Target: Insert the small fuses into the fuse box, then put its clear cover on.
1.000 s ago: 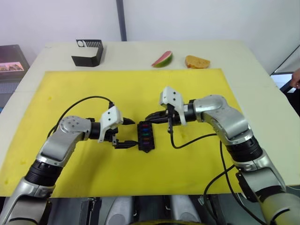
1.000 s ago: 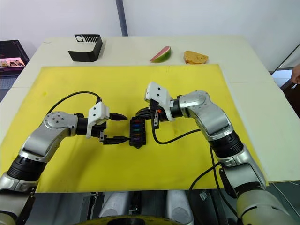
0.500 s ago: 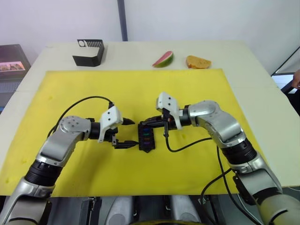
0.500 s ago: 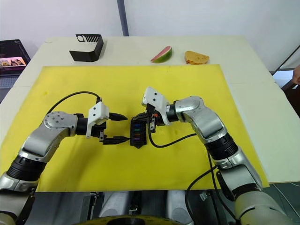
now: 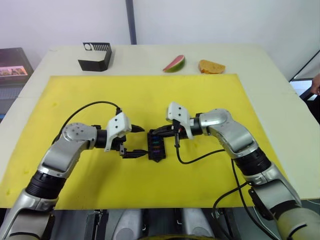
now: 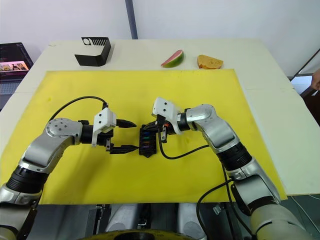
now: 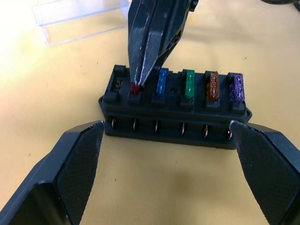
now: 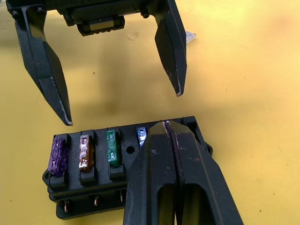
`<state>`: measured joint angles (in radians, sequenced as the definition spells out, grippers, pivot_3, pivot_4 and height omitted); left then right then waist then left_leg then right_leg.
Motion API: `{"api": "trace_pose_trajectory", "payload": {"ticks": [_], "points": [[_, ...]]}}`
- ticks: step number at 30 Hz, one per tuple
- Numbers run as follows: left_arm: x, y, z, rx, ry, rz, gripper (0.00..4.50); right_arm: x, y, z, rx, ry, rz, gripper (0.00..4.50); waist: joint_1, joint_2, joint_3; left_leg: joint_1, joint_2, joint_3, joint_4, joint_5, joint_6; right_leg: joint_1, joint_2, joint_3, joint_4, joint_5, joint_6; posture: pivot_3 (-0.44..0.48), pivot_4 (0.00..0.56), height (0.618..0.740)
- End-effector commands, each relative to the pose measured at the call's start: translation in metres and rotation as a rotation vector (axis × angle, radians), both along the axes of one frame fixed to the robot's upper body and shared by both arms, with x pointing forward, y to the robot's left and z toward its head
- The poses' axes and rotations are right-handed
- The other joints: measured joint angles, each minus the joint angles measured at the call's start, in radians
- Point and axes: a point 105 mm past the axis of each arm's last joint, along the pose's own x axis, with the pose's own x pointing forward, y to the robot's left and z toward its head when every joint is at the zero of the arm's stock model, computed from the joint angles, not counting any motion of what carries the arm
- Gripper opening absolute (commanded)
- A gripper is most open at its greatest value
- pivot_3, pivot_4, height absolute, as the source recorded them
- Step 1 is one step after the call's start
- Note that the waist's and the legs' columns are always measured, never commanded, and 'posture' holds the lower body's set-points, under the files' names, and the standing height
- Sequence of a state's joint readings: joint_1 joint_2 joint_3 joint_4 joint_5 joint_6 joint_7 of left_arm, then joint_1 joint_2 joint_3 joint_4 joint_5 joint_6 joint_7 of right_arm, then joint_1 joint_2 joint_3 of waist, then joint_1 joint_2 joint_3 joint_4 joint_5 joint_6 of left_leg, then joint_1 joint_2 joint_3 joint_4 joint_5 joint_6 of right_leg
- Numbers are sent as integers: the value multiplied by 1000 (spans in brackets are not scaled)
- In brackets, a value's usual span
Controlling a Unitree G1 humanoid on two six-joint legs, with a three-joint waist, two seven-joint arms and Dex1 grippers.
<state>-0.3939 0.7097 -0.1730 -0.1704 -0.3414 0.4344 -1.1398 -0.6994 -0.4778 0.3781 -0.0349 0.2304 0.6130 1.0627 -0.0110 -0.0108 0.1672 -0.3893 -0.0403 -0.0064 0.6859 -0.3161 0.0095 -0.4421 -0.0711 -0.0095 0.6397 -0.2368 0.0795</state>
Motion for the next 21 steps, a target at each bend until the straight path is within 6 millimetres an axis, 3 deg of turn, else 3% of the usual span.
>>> {"api": "trace_pose_trajectory", "payload": {"ticks": [1, 7, 10, 12, 15, 16, 19, 21], "points": [[-2, 3, 19, -29, -59, -7, 4500, -6, 3, 22, 72, 26, 9, 38, 0, 0, 0, 0, 0, 0, 0, 0, 0, 0, 0, 0, 0, 0, 0, 0, 150, 740], [-8, 15, 47, -99, -79, 28, 4500, -14, -1, 72, 159, -30, 24, 38, -2, 0, 0, -2, 0, 0, 0, 0, 0, -2, 0, 0, 0, 0, 0, 0, 150, 740], [-13, 31, 61, -107, -75, 76, 4500, -20, -13, 85, 104, -131, 36, 38, -2, 0, 0, -1, 0, 0, -1, 0, 0, -2, 0, 0, 0, 0, 0, 0, 150, 740], [-22, 51, 74, -83, -58, 107, 4500, -21, -35, 90, 49, -163, 14, 38, -2, 0, 1, -2, 0, 0, -1, -1, 1, -2, 0, 0, -1, 0, 0, 0, 150, 740], [-38, 80, 83, -23, -18, 146, 4500, -20, -72, 82, -69, -179, -45, 869, 1, 0, 1, -2, 0, -1, -1, -2, 4, -1, 0, 0, -4, 0, 0, 0, 150, 740], [-40, 87, 84, -12, -10, 165, 4500, -21, -79, 82, -71, -169, -54, 1322, 0, 1, 1, -2, 0, -1, -1, -2, 4, 0, 0, 0, -5, 0, 0, 0, 150, 740], [-49, 143, 77, 98, 25, 337, 4500, -26, -122, 74, -134, -149, -143, 2797, -1, 2, 1, -2, 0, 0, -2, -3, 5, 1, -1, 0, -7, 0, 0, 0, 150, 740], [-54, 162, 74, 123, 41, 394, 4500, -27, -136, 72, -150, -147, -183, 3784, -3, 2, 2, -1, 0, 0, -3, -3, 5, 0, -1, 0, -7, 0, 0, 0, 150, 740]]}}
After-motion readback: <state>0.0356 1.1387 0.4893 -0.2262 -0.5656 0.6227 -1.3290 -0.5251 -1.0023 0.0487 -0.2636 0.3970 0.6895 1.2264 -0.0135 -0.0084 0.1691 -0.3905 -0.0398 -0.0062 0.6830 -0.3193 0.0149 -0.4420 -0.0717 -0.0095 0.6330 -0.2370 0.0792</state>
